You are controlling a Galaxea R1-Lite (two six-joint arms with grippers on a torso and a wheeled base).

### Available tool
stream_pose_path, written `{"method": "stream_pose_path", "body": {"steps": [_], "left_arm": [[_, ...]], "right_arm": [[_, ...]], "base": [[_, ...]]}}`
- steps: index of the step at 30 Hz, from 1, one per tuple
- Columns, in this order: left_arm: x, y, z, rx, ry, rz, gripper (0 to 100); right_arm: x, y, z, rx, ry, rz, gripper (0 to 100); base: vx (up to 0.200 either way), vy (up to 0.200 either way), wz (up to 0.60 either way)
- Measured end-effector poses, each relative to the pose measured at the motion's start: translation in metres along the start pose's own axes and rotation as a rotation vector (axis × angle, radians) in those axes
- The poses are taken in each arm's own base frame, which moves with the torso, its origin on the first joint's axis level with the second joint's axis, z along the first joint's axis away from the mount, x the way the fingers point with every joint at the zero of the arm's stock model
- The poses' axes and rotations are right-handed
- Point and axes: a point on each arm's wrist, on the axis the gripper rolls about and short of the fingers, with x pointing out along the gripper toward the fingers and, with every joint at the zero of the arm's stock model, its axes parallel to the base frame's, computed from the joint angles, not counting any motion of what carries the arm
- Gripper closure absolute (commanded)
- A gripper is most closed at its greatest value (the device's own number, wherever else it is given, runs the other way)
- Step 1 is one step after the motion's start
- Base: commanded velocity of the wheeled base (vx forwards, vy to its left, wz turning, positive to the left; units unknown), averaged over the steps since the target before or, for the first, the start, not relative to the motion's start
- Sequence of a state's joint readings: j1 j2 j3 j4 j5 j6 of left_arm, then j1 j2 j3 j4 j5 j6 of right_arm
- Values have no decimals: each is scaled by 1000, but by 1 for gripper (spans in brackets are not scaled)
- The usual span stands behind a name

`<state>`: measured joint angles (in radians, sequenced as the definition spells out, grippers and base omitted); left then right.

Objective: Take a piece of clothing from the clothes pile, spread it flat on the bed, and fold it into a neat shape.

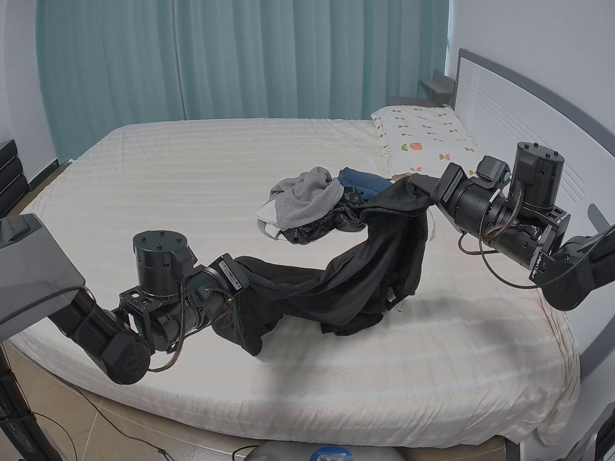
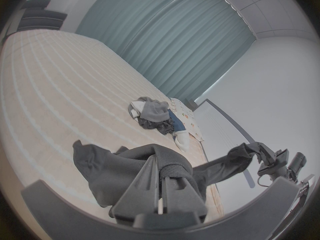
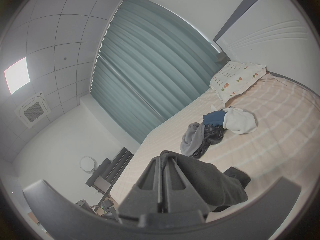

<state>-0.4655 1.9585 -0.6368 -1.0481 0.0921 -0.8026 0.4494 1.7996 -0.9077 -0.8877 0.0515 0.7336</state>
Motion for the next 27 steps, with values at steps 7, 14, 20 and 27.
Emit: {"method": "stream_pose_path", "body": {"steps": [7,14,20,27], "left_arm": [[-5,5,-6,-10,13,-21,100],[-6,8,-5,-12,7,-8,100],[-5,10,0,-16,-14,-3,100],[-8,10,8,-18,-37,-5,100]], "right_arm": [[-2,-4,-7,6,22,-16,100],[-3,-5,-11,10,35,-24,100],[-3,-4,-14,8,41,-25,100],[-3,-1,-16,2,40,-11,100]], "base": [[0,0,0],[0,29,0],[0,200,0],[0,200,0]]}}
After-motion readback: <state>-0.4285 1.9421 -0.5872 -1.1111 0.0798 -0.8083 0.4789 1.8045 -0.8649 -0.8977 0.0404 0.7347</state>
